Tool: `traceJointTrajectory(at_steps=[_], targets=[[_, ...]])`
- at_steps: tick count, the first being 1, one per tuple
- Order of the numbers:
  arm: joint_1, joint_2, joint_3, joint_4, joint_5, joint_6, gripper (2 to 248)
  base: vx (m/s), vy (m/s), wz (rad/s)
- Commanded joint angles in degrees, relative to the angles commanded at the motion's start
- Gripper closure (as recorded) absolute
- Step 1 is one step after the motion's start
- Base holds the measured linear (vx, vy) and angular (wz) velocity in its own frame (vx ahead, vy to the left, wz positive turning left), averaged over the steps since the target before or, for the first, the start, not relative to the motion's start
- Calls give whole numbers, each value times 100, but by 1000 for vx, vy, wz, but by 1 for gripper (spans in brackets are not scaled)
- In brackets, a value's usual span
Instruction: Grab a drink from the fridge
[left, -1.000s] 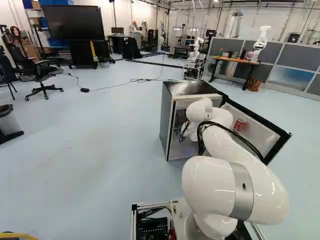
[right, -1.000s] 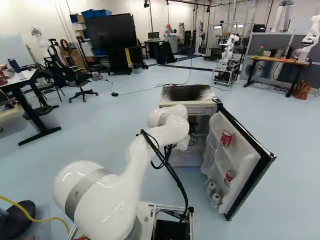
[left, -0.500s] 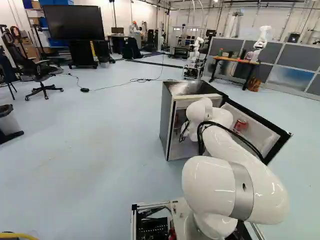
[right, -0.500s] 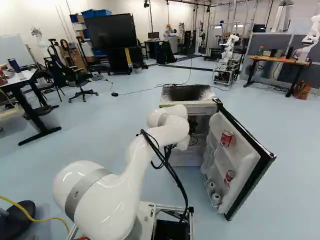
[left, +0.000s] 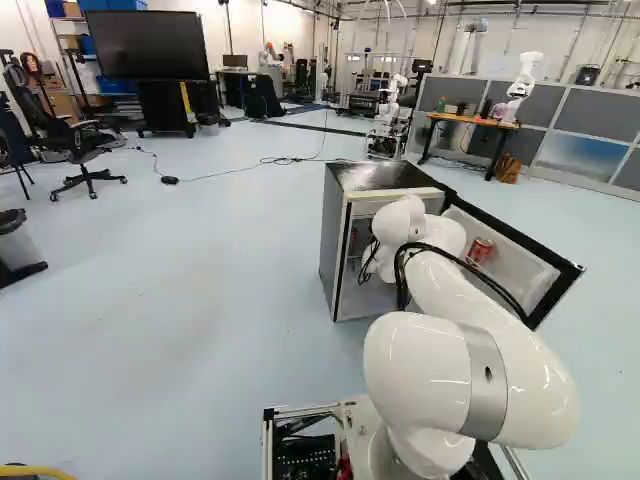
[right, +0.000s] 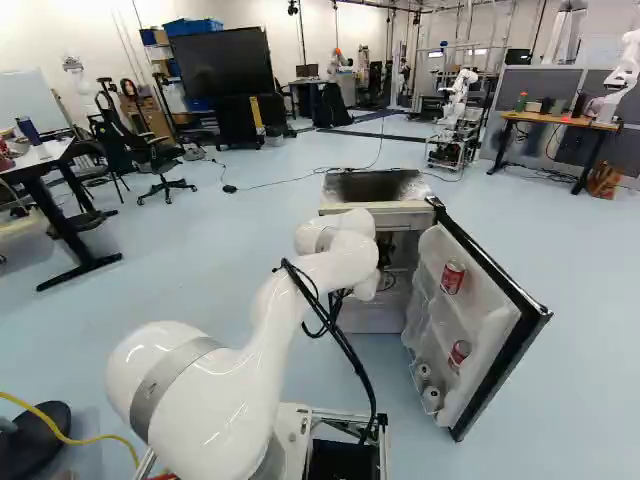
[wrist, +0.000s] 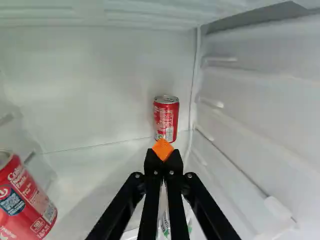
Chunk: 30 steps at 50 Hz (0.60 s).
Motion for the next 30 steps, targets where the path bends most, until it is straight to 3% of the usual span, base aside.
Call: traceJointTrajectory(at_steps=[1,5,6,11,12,16,17,21,22,26,27,30], targets=[[0,0,0,0,0,0,222,0,0,0],[0,0,0,0,0,0,222,0,0,0],[0,0,0,0,0,0,190,0,0,0],[0,0,0,0,0,0,190,0,0,0],[0,0,0,0,0,0,156,0,0,0],[0,0,0,0,0,0,156,0,0,0],[0,0,0,0,0,0,120,0,0,0],[0,0,0,0,0,0,120,0,0,0],[0,0,0,0,0,0,83,0,0,0],[0,0,0,0,0,0,83,0,0,0],[0,0,0,0,0,0,45,0,0,0],[0,0,0,0,0,0,45,0,0,0]])
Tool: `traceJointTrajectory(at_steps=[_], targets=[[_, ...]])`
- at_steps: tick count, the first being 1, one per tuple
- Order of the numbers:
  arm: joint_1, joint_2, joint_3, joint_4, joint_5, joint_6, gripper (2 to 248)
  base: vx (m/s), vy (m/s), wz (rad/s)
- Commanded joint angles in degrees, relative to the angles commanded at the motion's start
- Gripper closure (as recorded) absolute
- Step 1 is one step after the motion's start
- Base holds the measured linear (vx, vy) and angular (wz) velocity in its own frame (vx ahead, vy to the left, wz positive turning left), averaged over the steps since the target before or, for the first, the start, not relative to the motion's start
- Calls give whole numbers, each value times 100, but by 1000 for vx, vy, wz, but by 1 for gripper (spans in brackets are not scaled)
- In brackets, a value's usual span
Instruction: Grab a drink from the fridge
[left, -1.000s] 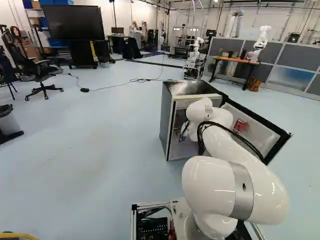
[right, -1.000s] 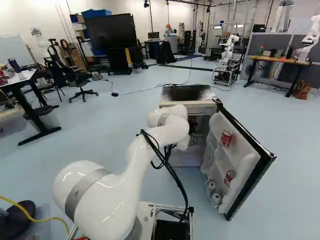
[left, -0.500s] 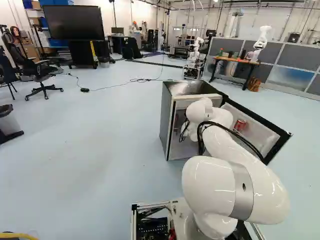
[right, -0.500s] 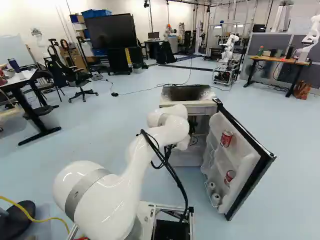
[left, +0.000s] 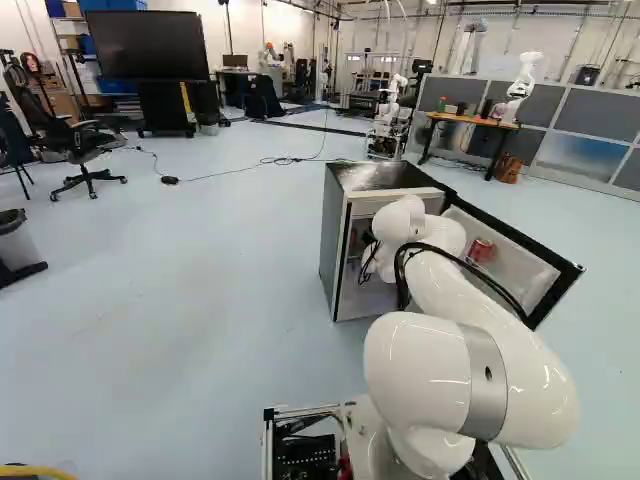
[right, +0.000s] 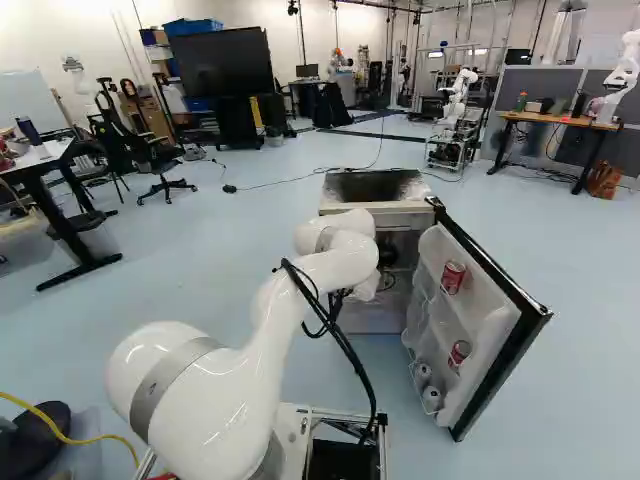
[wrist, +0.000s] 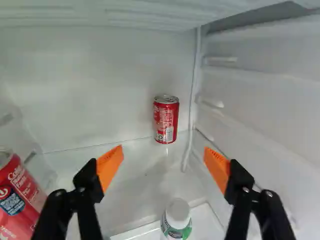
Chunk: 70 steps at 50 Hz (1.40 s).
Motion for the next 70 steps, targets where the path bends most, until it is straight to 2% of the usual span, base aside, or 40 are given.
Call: traceJointTrajectory(at_steps=[2,3,8,28,70], targets=[[0,0,0,0,0,0,45,0,0,0],[0,0,0,0,0,0,7,0,0,0],[0,0,0,0,0,0,3,0,0,0],[0,50,86,0,0,0,3,0,0,0],[-26,736,1277,0,0,0,3,0,0,0]])
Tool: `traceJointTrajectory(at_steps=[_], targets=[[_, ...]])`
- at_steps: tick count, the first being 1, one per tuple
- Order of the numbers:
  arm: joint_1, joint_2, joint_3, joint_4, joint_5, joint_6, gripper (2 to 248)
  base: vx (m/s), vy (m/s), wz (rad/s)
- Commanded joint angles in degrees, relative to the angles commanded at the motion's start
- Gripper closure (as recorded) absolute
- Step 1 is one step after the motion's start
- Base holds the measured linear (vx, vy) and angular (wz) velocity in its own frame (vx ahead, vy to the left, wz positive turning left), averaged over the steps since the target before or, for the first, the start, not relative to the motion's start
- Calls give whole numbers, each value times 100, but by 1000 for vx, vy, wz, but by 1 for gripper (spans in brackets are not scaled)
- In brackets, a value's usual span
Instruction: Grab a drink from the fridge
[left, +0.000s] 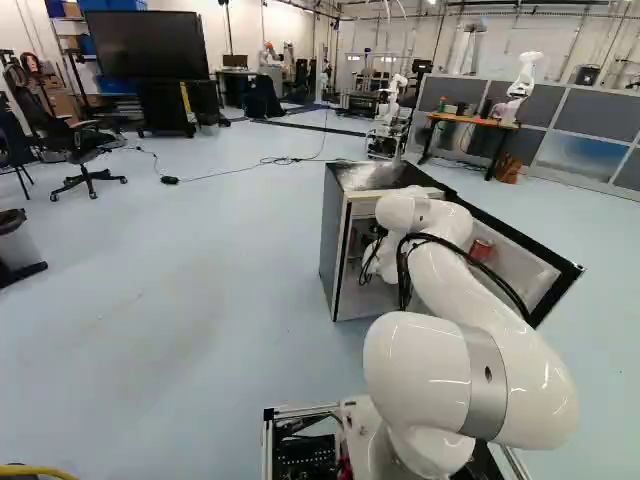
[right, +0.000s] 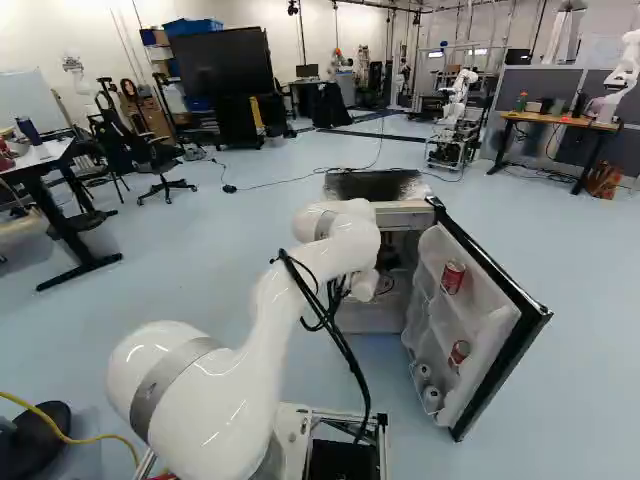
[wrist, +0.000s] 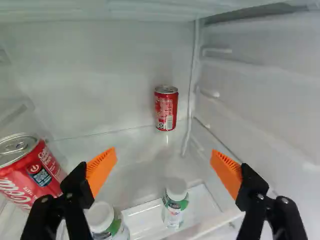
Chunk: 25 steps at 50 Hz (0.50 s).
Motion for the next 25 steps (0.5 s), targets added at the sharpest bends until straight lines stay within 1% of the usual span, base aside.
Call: traceJointTrajectory(at_steps=[25], targets=[[-25,419,744,0,0,0,3,0,0,0]])
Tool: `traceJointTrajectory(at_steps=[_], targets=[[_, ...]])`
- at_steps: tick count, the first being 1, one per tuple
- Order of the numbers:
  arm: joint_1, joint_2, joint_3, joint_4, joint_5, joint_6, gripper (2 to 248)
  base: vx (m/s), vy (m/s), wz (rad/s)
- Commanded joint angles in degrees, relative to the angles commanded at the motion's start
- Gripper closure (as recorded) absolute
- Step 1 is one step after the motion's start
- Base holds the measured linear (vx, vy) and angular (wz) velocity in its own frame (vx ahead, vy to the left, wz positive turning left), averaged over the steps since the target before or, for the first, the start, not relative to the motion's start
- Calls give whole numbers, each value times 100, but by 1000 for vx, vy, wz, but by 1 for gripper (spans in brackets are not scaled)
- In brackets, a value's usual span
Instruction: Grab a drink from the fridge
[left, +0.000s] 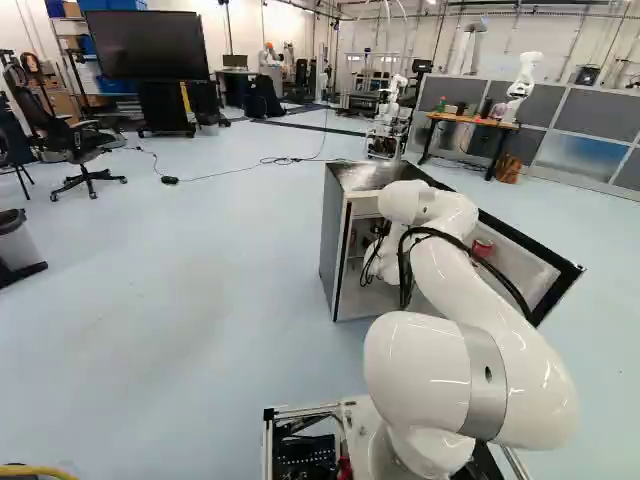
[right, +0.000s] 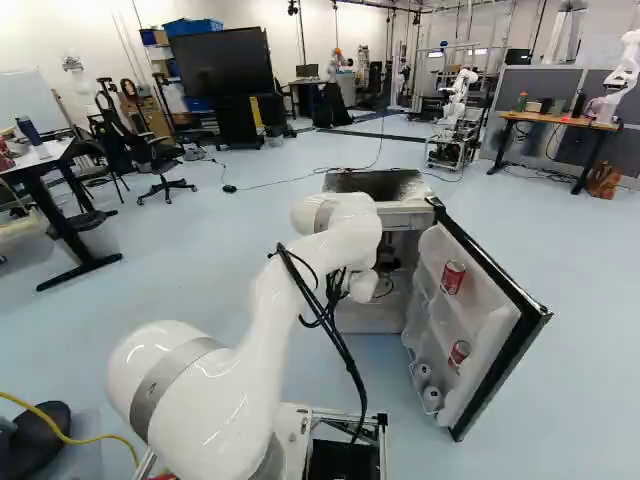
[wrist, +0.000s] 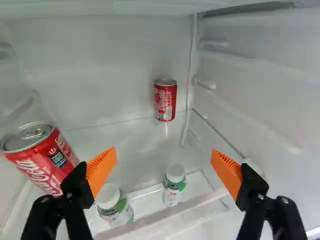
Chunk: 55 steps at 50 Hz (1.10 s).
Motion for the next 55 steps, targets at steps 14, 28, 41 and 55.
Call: traceJointTrajectory(at_steps=[14,28,41,55], targets=[[-9,219,396,-11,11,0,3,0,0,0],[-14,428,777,-119,107,0,3,0,0,0],[-12,616,1124,-269,247,0,3,0,0,0],[-40,800,1465,-466,437,0,3,0,0,0]])
